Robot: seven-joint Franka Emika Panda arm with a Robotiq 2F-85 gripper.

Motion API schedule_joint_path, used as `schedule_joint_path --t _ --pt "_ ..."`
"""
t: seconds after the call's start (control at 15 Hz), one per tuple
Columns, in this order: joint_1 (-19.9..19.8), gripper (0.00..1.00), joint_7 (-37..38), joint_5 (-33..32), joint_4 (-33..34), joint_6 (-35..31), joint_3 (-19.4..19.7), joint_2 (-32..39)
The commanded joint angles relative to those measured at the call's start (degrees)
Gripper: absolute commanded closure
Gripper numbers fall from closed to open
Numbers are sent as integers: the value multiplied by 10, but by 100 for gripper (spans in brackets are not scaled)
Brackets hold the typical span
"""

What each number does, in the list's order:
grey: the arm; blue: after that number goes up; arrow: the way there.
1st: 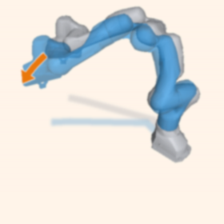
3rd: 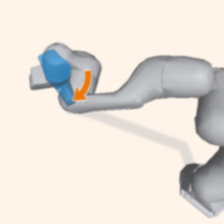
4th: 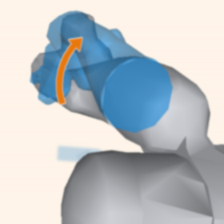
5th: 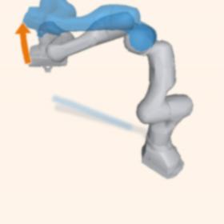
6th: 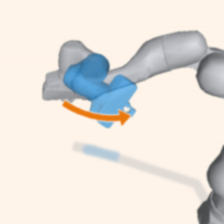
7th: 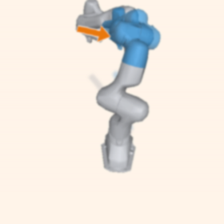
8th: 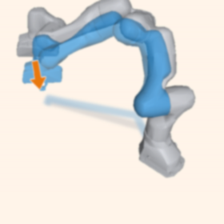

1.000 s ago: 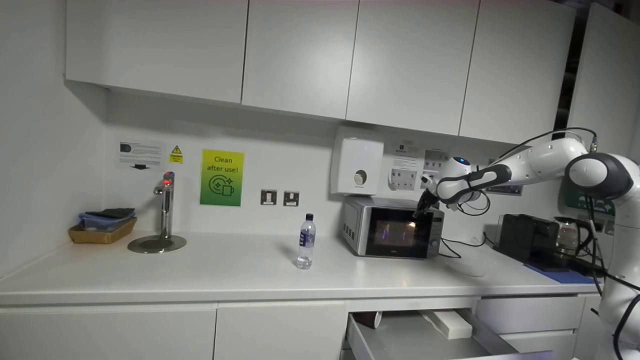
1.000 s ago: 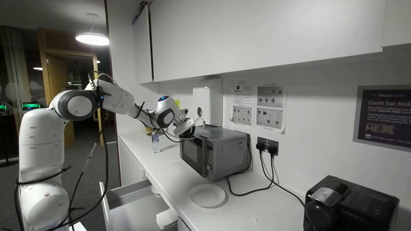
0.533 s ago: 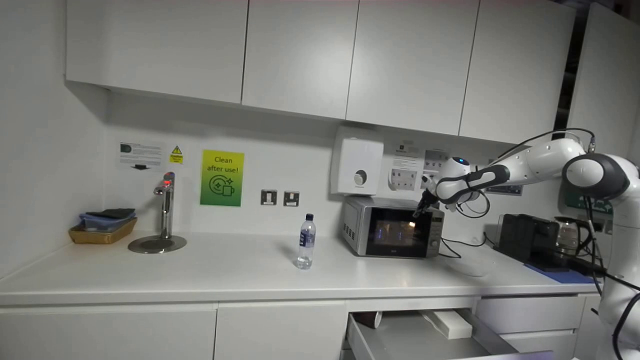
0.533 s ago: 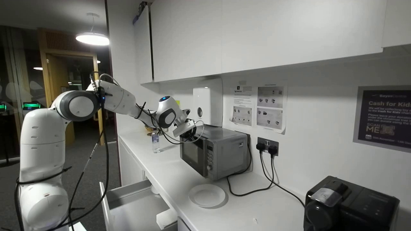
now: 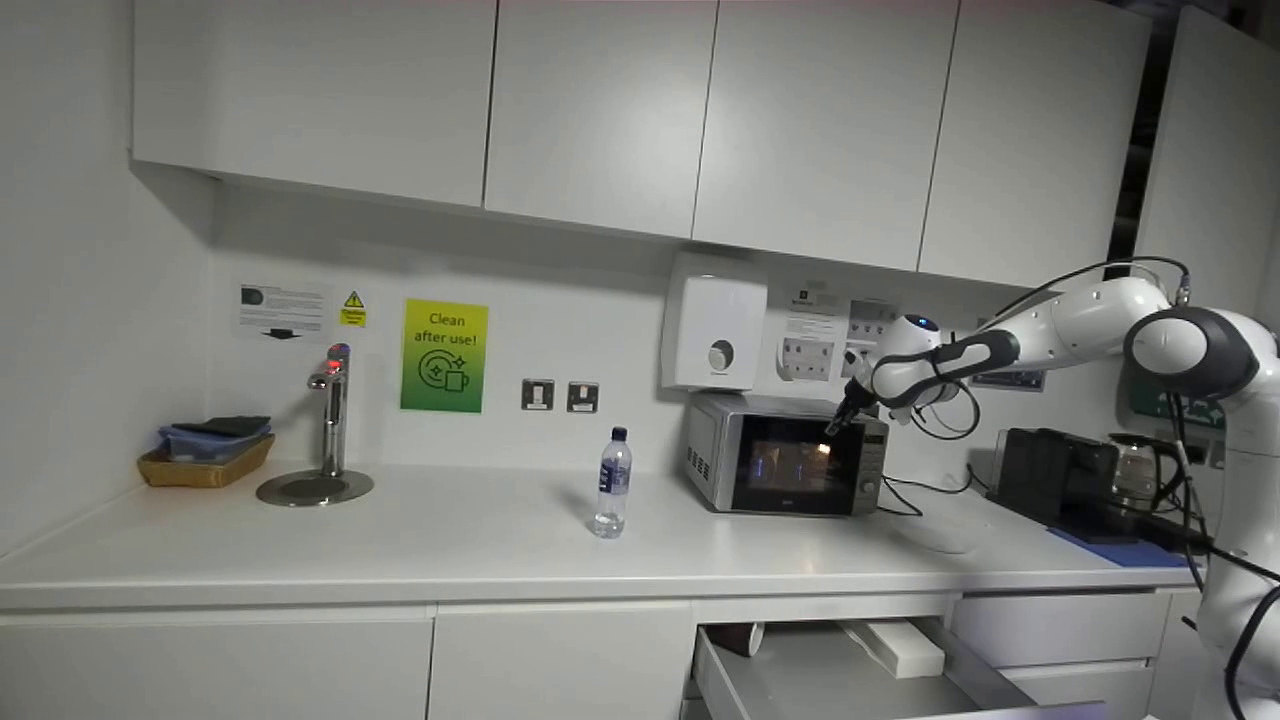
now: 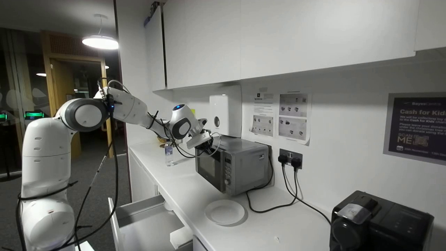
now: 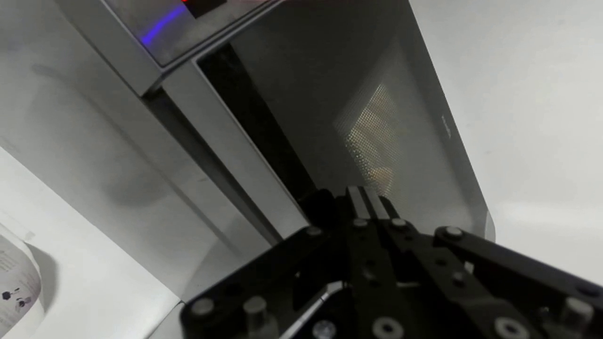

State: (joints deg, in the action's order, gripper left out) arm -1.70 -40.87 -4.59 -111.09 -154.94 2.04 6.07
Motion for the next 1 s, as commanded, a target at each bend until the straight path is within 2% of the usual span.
schedule_joint_path --t 0.0,0.6,0.93 --pt "-16 100 11 8 41 -35 -2 35" --pt "-23 100 5 35 59 -53 -5 57" --pt "-19 100 -25 88 64 -67 -1 63"
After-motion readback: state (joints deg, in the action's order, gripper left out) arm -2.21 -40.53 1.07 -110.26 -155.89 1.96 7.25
